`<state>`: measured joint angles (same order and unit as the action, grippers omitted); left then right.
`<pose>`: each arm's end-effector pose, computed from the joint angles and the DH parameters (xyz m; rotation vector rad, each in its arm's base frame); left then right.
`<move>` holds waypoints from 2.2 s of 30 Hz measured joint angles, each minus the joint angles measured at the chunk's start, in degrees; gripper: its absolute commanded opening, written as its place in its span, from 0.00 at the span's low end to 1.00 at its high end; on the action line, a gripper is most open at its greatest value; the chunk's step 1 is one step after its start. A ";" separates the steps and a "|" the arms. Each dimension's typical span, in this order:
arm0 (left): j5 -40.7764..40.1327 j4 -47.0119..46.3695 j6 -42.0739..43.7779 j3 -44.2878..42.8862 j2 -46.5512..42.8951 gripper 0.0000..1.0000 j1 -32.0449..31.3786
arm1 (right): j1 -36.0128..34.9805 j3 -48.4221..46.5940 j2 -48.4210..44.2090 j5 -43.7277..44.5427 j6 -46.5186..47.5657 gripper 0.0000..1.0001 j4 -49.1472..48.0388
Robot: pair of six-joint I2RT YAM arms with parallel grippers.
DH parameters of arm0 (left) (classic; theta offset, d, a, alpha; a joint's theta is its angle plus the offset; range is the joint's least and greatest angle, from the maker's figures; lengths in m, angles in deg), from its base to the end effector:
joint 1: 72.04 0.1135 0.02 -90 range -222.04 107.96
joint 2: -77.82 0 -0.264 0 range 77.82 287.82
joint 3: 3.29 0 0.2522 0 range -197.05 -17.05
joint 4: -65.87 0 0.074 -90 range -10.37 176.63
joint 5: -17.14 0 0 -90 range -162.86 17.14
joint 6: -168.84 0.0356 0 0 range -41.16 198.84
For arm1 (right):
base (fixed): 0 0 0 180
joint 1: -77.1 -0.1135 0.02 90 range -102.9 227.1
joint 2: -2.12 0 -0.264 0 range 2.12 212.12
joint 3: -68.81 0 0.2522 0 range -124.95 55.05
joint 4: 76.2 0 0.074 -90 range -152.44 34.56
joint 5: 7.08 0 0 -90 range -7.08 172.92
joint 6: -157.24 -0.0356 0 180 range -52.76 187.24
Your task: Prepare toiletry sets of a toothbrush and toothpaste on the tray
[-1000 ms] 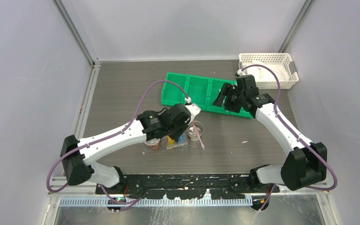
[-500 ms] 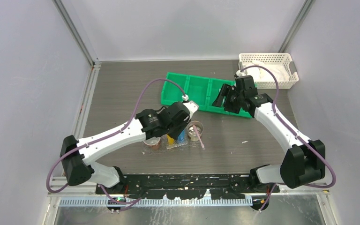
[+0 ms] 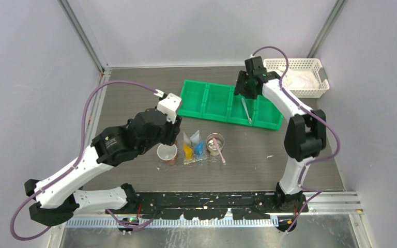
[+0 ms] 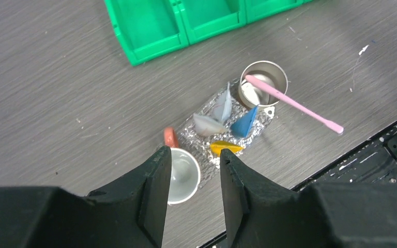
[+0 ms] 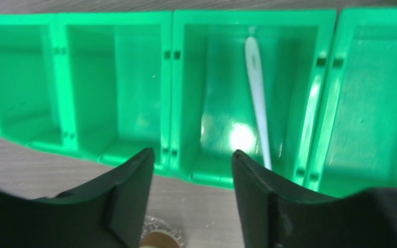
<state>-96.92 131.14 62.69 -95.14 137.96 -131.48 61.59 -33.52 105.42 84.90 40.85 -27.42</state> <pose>0.1100 -0.1578 0.4161 0.5525 2.0448 -0.3377 0.3893 0.1068 0.2825 0.2486 2.4464 0.2825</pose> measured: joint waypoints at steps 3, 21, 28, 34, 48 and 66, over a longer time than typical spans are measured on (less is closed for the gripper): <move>-1.22 0.59 -0.94 2.38 -2.73 0.41 0.07 | 0.00 -6.08 7.41 2.60 1.79 0.55 2.27; -1.88 1.95 -2.49 6.75 -4.02 0.42 0.11 | -2.67 -10.73 20.24 15.58 7.89 0.35 13.62; -1.86 1.92 -2.99 7.15 -5.16 0.42 0.11 | -3.58 -8.76 20.35 15.43 7.91 0.12 13.86; -1.90 1.95 -3.02 7.39 -5.44 0.42 0.11 | -3.52 -7.87 15.12 14.21 7.65 0.09 14.67; -8.04 3.52 -7.04 7.89 -14.21 0.42 0.11 | -22.10 -25.27 -10.23 -3.37 7.17 0.06 28.81; -17.46 7.48 -15.43 15.15 -31.01 0.41 0.11 | -54.14 -37.03 11.80 -3.74 6.43 0.06 50.29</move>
<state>-114.38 138.61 47.26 -79.99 106.94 -131.37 7.45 -70.55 117.23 81.16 47.27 22.88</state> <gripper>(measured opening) 0.412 0.161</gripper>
